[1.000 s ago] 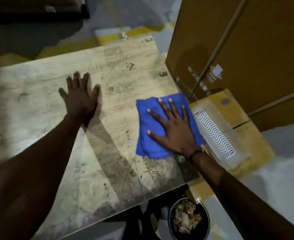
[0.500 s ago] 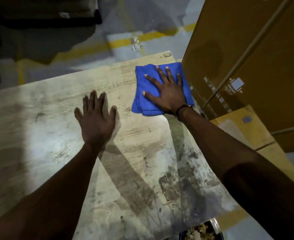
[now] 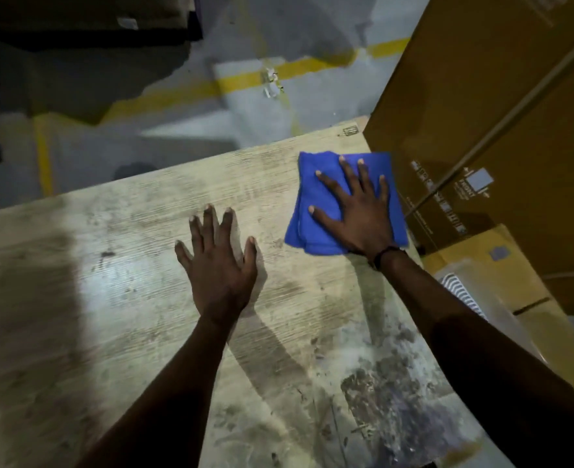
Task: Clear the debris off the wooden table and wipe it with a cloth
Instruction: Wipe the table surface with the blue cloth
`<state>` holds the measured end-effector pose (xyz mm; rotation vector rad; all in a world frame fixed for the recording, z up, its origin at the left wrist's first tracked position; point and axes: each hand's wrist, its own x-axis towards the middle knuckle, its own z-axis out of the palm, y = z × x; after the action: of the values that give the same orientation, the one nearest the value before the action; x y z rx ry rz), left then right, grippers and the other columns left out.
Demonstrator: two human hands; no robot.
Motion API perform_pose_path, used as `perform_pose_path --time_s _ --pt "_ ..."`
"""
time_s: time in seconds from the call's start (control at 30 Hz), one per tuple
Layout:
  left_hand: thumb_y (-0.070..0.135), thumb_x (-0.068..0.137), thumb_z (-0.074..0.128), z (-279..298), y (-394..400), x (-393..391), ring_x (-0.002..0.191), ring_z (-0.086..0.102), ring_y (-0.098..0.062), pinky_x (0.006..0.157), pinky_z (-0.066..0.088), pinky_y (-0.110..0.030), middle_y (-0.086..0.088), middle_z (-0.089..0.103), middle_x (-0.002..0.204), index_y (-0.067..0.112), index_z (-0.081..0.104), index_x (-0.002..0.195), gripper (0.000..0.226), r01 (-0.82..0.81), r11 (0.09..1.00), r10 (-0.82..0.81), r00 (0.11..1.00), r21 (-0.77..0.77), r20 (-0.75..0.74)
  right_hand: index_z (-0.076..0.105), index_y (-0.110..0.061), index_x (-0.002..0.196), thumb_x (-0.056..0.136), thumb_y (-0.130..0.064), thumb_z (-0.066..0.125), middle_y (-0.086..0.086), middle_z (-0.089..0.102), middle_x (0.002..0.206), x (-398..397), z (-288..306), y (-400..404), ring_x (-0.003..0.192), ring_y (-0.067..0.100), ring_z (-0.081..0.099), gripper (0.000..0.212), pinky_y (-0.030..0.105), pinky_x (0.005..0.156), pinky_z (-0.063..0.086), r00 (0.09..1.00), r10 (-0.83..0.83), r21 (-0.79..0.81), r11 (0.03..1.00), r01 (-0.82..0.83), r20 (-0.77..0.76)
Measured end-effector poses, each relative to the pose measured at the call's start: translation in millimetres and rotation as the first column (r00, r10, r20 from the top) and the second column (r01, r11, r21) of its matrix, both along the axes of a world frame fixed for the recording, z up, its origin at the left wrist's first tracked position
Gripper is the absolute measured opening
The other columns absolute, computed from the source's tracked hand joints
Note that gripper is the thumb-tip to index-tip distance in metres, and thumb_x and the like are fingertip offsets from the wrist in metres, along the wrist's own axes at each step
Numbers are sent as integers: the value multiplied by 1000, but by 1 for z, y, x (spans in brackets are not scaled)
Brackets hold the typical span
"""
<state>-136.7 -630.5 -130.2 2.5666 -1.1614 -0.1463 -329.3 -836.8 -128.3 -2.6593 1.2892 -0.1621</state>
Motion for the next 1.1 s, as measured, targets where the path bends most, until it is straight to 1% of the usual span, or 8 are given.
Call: perform_pose_path --time_s 0.17,0.33,0.4,0.6,0.73,0.8,1.0,1.1 --pt "59 102 40 0 -1 1 163 12 -25 124 14 -64 3 16 176 31 34 162 66 -3 1000 3 1000 -16 23 25 -49 163 92 -84 28 1 11 177 88 -1 -33 163 36 6 80 68 125 4 993 -115 16 993 115 13" --pt "58 100 45 -3 -1 3 162 18 -25 124 18 -63 1 23 174 23 42 158 68 -15 999 17 999 -34 52 36 -48 160 93 -80 39 -2 21 175 150 -8 7 163 32 12 74 66 126 7 982 179 -21 984 -178 61" --pt "57 100 47 -3 1 3 162 18 -25 124 18 -62 2 22 175 24 41 158 67 -12 999 14 998 -33 57 37 -49 159 92 -80 40 -5 22 175 140 -9 0 163 29 13 74 66 126 8 977 200 -22 980 -198 79" --pt "53 103 51 1 1 1 163 13 -24 125 17 -63 3 18 176 26 37 161 66 -15 999 16 999 -42 45 23 -51 162 93 -85 29 -3 12 177 55 0 -73 163 33 9 78 71 123 10 992 -127 9 992 127 2" --pt "56 102 46 2 1 1 163 12 -23 125 17 -63 4 17 176 27 36 161 67 -15 999 16 1000 -39 24 22 -48 164 94 -84 30 3 8 178 64 2 -57 163 37 4 79 71 124 5 974 -225 38 974 225 -3" --pt "56 101 46 3 1 2 163 13 -23 126 16 -63 4 18 176 26 36 161 68 -7 999 8 1000 -50 10 23 -47 164 94 -83 31 4 7 178 90 0 -35 163 38 4 80 69 125 3 981 -195 27 980 195 -5" --pt "53 95 54 -4 2 2 159 24 -27 126 14 -61 -7 32 170 18 31 164 80 -33 990 31 999 -140 -19 32 -48 161 91 -84 29 -2 15 177 167 -8 44 164 33 9 79 64 127 4 988 149 -19 989 -149 33" --pt "54 96 51 -5 3 4 160 22 -26 126 13 -61 -7 30 171 14 28 164 83 -21 991 19 1000 -133 -19 35 -50 160 90 -84 33 -6 19 176 155 -9 34 163 30 13 77 62 127 6 997 59 -44 997 -56 58"
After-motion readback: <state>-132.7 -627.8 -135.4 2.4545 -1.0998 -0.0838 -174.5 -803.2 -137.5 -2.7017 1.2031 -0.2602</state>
